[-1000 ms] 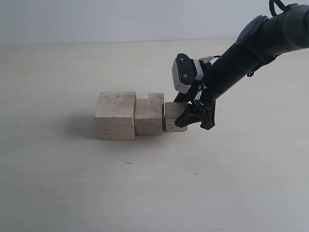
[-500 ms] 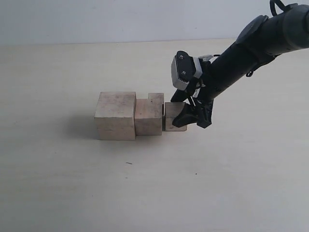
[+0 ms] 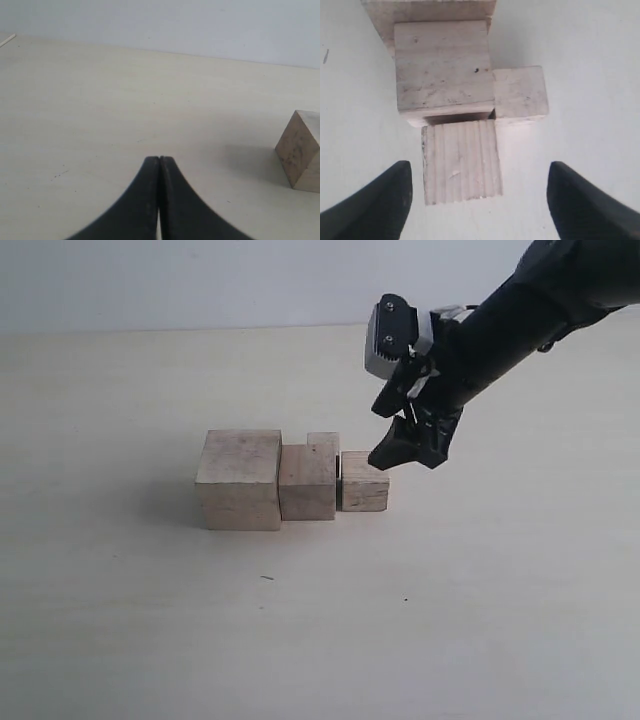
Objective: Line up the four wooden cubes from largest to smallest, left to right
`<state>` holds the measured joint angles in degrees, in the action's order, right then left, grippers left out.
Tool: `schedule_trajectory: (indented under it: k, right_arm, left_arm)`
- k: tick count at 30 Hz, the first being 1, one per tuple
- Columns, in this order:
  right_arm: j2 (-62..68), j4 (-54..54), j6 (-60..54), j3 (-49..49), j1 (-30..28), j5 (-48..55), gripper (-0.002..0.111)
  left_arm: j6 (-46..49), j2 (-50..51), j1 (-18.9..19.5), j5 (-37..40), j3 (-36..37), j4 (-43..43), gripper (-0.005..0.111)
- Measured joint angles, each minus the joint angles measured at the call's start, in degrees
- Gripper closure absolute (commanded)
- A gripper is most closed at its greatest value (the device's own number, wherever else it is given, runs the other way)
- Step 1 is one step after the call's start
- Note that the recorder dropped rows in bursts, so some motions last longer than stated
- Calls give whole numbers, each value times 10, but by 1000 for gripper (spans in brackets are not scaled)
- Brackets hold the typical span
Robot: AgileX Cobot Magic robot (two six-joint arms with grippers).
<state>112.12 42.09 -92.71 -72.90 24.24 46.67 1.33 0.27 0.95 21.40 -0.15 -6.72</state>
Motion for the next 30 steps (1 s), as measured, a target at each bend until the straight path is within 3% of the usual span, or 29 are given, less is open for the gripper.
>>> schedule_trajectory:
  k: [11,30]
  right_arm:
    - [-6,-145,174,0,0,-63,37]
    - [73,-98,184,0,0,-121,37]
  left_arm:
    - [0,0,0,0,0,0,107]
    - [0,0,0,0,0,0,107]
